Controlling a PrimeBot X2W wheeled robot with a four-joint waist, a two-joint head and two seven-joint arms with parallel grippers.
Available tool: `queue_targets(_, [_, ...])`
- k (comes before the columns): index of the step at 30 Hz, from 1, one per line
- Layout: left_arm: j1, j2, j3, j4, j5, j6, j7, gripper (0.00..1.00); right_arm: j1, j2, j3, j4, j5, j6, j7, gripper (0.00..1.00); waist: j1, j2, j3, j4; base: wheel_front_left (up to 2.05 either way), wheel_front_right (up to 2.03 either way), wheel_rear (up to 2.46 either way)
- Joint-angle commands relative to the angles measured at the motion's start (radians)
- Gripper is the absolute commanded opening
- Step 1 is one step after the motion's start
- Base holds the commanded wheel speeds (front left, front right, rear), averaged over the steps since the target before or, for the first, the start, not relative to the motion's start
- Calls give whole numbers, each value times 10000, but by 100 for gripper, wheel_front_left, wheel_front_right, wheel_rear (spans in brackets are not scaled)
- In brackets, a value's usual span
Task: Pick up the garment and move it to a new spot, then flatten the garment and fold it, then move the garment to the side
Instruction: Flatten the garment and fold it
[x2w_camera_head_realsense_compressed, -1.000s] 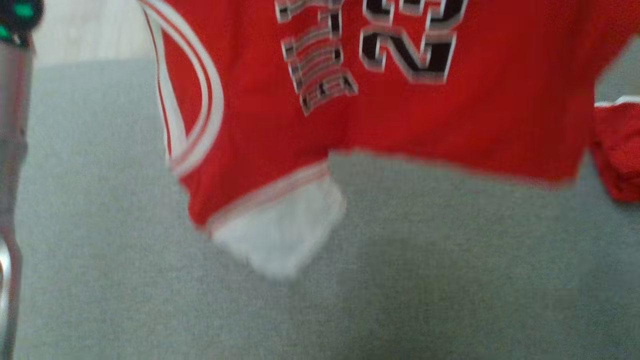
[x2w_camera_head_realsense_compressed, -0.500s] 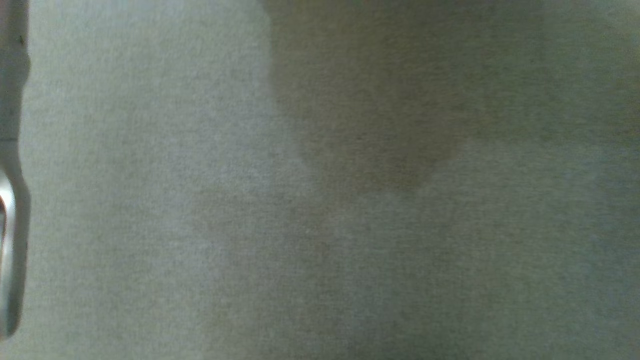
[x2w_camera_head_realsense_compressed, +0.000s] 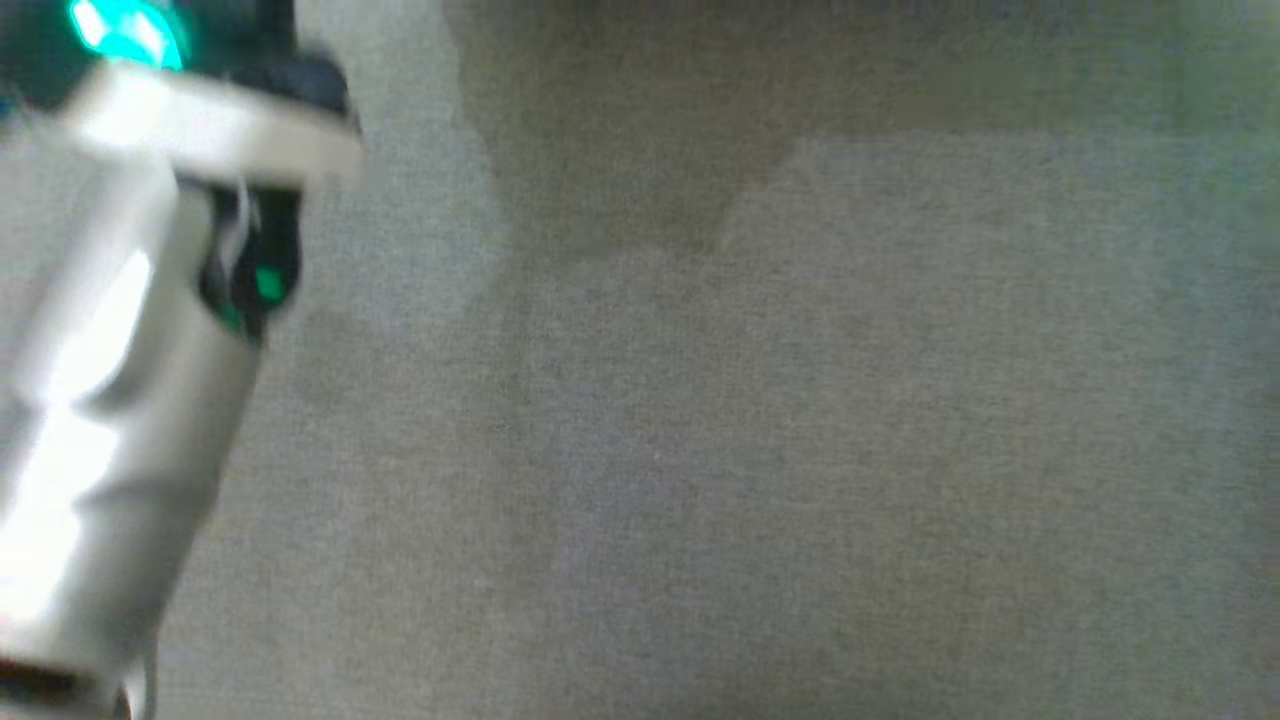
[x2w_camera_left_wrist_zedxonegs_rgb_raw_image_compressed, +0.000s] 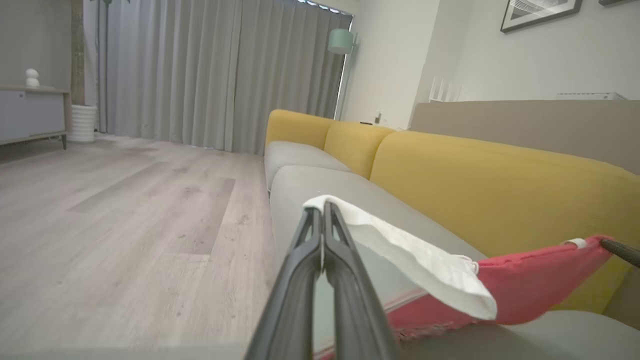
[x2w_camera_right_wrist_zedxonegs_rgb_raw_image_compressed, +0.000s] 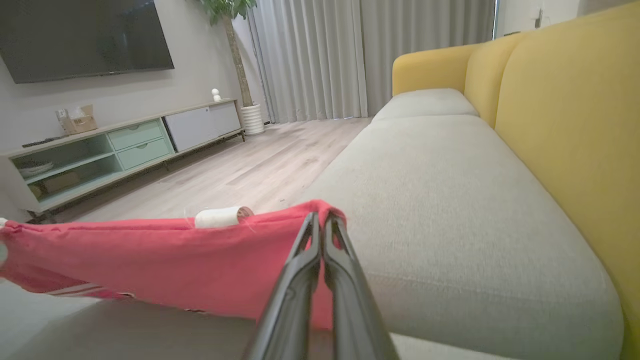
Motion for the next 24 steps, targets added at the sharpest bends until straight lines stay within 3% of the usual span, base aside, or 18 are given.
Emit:
queue_targets(1, [670,718,242,-650,-154,-56,-39,0,880,-373,-173,-395,280,33,-61,0,1,0,-612,-160,0,0,0])
queue_targets(9, [4622,1386,332,-1807,-580,135,-40,0,4307,-847,-234,-1512,997,33,-62,0,1,0,-2287,-452,0,0,0])
queue_targets(24, [9668,2364,306,-4314,-1272,1915,353,0,8831,-1108,-1009,-2920,1263,33,-62,0,1,0,-3995,-863,0,0,0])
